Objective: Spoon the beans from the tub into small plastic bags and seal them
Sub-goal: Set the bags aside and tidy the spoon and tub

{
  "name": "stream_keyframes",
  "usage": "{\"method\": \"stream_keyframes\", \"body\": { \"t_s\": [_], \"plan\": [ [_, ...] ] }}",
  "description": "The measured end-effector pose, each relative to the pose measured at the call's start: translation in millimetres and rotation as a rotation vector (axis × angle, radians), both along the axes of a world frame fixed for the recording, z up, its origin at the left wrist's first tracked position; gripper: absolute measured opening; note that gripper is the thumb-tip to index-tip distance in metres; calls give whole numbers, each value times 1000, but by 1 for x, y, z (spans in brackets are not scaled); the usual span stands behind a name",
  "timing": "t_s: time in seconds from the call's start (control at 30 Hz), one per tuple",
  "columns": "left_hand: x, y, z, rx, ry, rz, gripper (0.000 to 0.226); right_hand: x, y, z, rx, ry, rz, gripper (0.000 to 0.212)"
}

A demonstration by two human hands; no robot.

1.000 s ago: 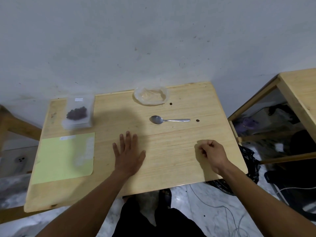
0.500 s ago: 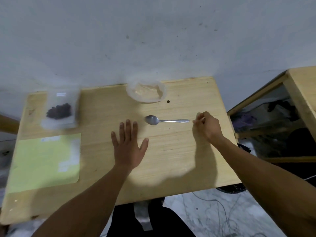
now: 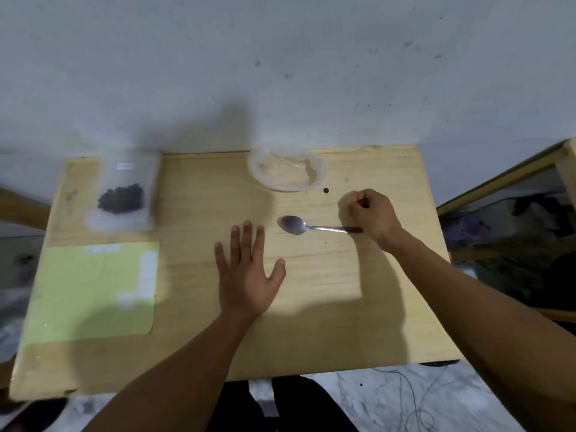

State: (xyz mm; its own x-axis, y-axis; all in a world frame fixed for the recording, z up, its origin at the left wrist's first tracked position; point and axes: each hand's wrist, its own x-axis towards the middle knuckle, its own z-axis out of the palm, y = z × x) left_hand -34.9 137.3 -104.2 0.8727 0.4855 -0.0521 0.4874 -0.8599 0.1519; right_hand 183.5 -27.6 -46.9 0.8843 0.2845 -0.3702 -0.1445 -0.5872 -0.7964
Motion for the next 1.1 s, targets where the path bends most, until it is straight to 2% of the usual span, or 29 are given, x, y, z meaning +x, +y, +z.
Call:
{"method": "stream_keyframes", "body": {
  "t_s": [0.07,0.2,0.33,0.6,0.67,0.77,0.9,1.0,1.1],
  "plan": [
    [0,0,0,9,-19,2,77,6,21,1,-14,-42,39,16],
    [-1,1,-1,9,-41,10,77,13,50,-4,-74,-80,83,8],
    [-1,1,0,-9,-37,25,79,17,62,-8,-284,-153,242,8],
    [-2,2,-1,-5,-36,18,77,13,64,-9,-336,-131,155,13],
    [-1,3,0,2,-17,17,77,12,62,-9,-252,-60,64,10],
    [-1,5,0,16,12,9,77,2,48,-5,88,164,-160,14],
    [0,6,0,-30,6,23,76,-30,3,15,410,390,-300,21],
    [-3,4,-1,-40,-103,-16,59,-55,-47,20,512,519,-393,18],
    [-10,2,-6,43,-232,-163,34,-80,-98,19,562,569,-547,18]
  ]
}}
